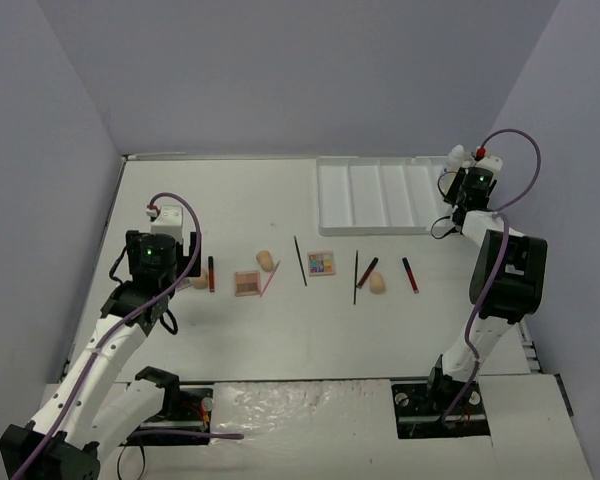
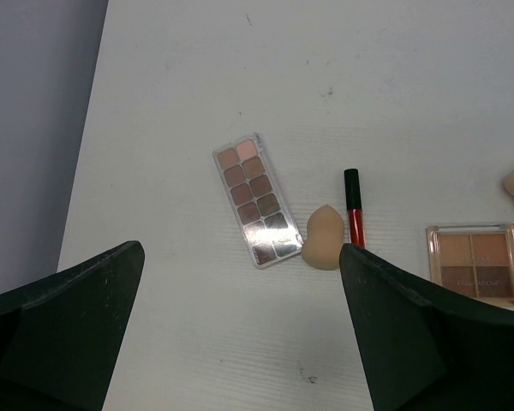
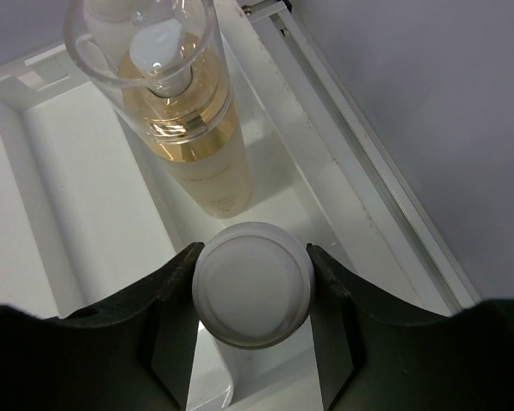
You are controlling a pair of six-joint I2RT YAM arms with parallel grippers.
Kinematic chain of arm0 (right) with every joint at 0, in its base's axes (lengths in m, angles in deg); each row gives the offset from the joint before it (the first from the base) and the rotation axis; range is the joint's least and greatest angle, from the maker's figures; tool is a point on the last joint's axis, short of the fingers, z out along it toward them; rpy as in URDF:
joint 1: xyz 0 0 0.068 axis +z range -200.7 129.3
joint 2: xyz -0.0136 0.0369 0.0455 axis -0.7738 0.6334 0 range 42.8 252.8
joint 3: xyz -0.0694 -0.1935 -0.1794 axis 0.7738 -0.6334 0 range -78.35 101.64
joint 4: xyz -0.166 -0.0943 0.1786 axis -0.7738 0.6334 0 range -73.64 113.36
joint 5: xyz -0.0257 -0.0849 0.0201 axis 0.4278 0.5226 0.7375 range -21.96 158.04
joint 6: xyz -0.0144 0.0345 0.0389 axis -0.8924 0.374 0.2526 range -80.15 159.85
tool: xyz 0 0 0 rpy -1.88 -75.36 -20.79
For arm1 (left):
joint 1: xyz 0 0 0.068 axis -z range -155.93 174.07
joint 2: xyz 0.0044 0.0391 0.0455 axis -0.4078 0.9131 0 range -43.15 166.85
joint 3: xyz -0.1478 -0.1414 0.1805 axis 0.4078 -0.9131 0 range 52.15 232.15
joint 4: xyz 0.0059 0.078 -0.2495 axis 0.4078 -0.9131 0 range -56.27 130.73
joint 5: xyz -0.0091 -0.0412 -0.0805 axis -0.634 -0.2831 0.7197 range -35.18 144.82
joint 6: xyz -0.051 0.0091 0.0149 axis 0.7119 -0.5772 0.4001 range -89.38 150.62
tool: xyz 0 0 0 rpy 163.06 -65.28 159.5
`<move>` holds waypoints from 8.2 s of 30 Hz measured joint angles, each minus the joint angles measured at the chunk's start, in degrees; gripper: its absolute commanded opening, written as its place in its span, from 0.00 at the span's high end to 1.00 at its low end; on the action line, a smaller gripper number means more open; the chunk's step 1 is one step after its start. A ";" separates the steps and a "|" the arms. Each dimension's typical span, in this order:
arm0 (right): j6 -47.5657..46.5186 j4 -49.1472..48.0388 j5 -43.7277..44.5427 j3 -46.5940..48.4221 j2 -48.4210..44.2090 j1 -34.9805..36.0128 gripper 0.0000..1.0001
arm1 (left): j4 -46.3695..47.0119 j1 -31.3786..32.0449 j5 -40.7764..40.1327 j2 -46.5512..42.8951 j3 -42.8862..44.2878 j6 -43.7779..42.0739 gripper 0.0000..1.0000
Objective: Organize the makeup
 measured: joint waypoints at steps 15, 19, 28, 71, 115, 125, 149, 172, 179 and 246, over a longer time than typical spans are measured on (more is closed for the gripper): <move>-0.95 -0.21 -1.07 0.36 0.09 -0.02 0.14 | 0.52 0.00 0.10 0.93 0.00 -0.33 0.03; -0.89 3.17 -1.51 0.38 -2.84 0.00 0.09 | 0.81 0.00 0.38 0.63 0.00 -0.33 0.03; 1.64 15.47 -2.34 -1.55 -19.04 1.03 0.09 | 0.96 0.43 0.33 -1.48 0.00 -0.36 0.03; 9.67 36.64 -5.53 -16.71 -14.63 19.93 1.00 | 1.15 5.38 -0.57 1.25 0.00 -0.57 0.03; -1.14 45.19 2.88 31.49 12.71 13.84 0.47 | 1.19 5.38 -0.59 1.67 0.00 -1.95 0.03; 16.61 41.09 3.31 5.12 -10.18 33.33 0.48 | 1.16 5.38 -0.61 0.79 0.00 -1.91 0.03; 32.40 31.20 6.00 -12.87 -9.01 36.13 0.81 | 1.14 7.55 -0.67 -0.48 0.00 -1.84 0.03; 6.79 32.38 5.50 11.79 -9.08 22.54 1.00 | -0.49 7.63 -0.83 -1.63 0.04 0.12 0.03; -7.66 32.28 4.67 23.09 1.07 14.46 1.00 | -7.16 7.63 -0.07 2.22 4.40 5.82 0.03; 6.67 26.85 -15.80 -1.52 -31.74 20.52 0.14 | -3.13 5.62 8.06 39.49 5.55 28.26 0.68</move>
